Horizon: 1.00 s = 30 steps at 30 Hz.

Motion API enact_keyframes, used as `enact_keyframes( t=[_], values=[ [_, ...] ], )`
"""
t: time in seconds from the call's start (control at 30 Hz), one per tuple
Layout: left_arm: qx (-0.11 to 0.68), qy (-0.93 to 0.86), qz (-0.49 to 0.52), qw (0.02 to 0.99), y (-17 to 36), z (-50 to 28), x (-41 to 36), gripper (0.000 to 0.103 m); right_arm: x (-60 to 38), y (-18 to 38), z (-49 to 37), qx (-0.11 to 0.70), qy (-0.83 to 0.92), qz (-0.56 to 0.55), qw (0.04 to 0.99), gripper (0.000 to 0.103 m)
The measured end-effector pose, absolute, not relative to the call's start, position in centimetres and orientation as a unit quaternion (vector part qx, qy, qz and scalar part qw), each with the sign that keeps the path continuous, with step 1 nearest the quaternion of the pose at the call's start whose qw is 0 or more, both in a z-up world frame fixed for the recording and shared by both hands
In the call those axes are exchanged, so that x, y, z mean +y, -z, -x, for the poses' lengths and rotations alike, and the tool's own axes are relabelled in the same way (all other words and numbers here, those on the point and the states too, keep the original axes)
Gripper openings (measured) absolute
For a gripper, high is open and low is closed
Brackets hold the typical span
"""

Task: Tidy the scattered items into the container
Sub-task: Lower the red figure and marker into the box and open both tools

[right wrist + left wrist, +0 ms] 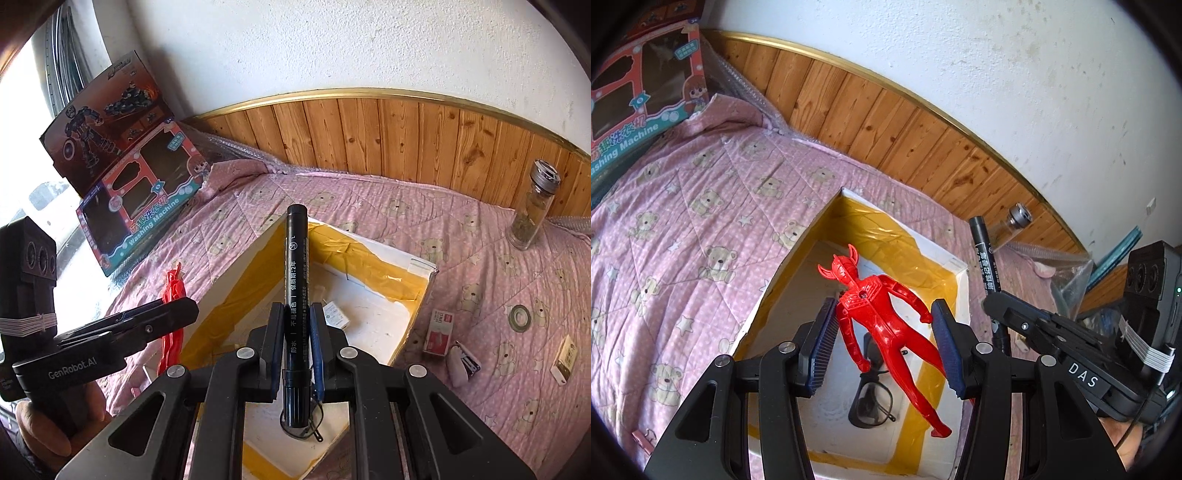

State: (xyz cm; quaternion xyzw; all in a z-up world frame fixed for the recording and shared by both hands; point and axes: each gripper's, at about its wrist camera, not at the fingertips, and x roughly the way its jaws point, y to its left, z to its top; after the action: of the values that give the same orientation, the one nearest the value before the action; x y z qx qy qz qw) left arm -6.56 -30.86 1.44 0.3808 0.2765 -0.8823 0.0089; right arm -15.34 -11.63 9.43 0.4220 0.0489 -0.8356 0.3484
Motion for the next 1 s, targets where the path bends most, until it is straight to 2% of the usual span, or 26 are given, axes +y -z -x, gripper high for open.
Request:
enact_keyframes(
  t=[0.47, 1.0],
  values=[
    [0.239, 0.869, -0.430, 0.057, 1.6, 9.3, -30.4, 0.053, -13.1, -6.6, 19.6, 0.097, 0.823, -0.444, 0.340, 0.015],
    [0.219, 0.858, -0.461, 0.054, 4.4, 11.9, -30.2, 0.055, -14.8, -2.1, 23.1, 0.145, 0.813, -0.463, 0.323, 0.015]
  ],
)
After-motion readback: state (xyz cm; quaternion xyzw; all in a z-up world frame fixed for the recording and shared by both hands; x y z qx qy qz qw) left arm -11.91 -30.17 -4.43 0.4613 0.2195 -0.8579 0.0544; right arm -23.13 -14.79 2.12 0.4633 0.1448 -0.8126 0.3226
